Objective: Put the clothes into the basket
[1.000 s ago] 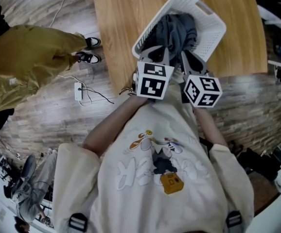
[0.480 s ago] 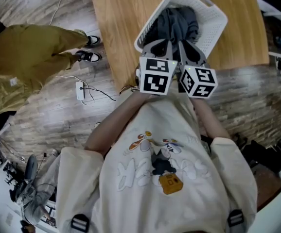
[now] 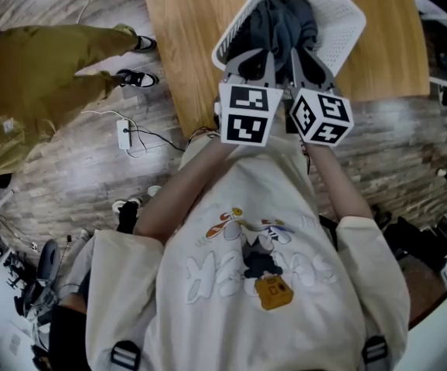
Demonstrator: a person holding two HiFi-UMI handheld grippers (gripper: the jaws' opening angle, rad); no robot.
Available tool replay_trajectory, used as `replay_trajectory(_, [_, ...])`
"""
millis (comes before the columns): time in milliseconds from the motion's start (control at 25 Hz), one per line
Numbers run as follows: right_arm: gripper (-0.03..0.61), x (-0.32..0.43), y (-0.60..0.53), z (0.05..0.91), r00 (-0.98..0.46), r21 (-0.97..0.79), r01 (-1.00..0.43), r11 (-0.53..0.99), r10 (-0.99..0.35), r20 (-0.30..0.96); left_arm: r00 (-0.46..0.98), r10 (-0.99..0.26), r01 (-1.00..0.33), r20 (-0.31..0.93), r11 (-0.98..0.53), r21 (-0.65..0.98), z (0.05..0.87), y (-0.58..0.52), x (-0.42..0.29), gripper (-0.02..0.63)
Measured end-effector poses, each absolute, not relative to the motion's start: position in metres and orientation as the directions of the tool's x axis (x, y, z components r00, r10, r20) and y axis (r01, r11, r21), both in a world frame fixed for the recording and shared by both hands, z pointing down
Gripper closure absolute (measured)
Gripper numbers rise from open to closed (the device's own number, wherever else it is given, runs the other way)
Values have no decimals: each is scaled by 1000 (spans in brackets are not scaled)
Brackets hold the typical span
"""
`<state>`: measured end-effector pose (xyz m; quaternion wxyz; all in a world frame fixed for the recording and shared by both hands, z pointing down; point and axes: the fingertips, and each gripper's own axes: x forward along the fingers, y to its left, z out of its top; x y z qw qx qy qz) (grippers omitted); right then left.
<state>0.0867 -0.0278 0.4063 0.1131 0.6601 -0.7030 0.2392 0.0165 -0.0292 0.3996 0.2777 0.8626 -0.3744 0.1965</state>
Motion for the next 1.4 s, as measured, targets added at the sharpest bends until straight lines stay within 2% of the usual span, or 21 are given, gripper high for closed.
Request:
replay_trajectory(440, [529, 90, -20, 384, -208, -75, -978, 195, -893, 399, 586, -591, -806, 555, -494, 325, 395, -27, 14, 612])
replay_trajectory(800, [529, 90, -4, 372, -291, -158, -955, 250, -892, 346, 515, -657, -857, 550, -393, 333, 384, -3, 2, 612])
replay_trajectory(1400, [529, 119, 8, 365, -369, -262, -921, 287, -858, 358, 505, -685, -862, 525, -366, 351, 356, 33, 23, 612])
